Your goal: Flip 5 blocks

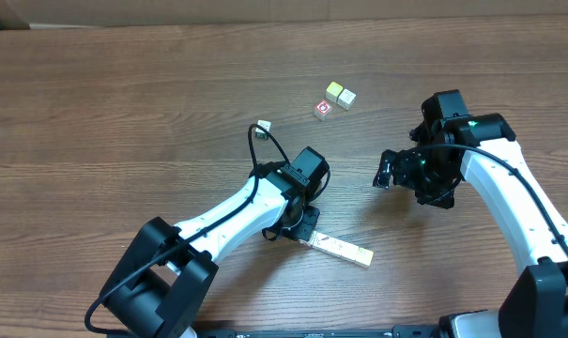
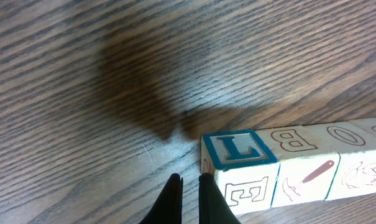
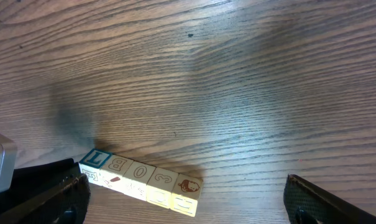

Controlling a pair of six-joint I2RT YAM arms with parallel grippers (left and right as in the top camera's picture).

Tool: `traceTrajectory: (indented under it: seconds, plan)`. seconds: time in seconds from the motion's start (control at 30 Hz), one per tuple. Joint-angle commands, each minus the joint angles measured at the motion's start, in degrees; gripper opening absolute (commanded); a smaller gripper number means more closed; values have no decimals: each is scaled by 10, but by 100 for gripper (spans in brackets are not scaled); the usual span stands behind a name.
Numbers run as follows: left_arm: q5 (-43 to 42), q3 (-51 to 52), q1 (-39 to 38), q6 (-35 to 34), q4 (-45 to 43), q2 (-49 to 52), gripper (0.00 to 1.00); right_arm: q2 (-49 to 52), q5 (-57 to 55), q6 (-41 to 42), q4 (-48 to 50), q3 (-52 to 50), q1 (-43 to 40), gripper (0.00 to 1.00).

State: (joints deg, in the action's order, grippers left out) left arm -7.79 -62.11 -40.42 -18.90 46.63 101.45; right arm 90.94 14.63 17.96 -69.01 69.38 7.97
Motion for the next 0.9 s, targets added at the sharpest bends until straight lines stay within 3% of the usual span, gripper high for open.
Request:
traceTrajectory:
  seconds: [0.0, 0.13, 0.33, 0.5, 0.67, 0.87]
  plan:
    - [-1, 7, -1, 4, -2, -14, 4, -1, 1, -4, 1, 11, 1, 100]
    - [21, 7, 0, 0, -2, -14, 4, -1, -19, 14, 6, 11, 0, 96]
    - [23, 7, 0, 1, 7, -14, 4, -1, -73, 76, -44, 11, 0, 53]
    - [23, 7, 0, 1, 14, -14, 4, -1, -76, 76, -95, 0, 1, 33]
    - [22, 7, 0, 1, 16, -14, 4, -1, -70, 76, -99, -53, 1, 25]
    - [22, 7, 0, 1, 23, -14, 8, -3, -31, 76, -81, -105, 2, 24]
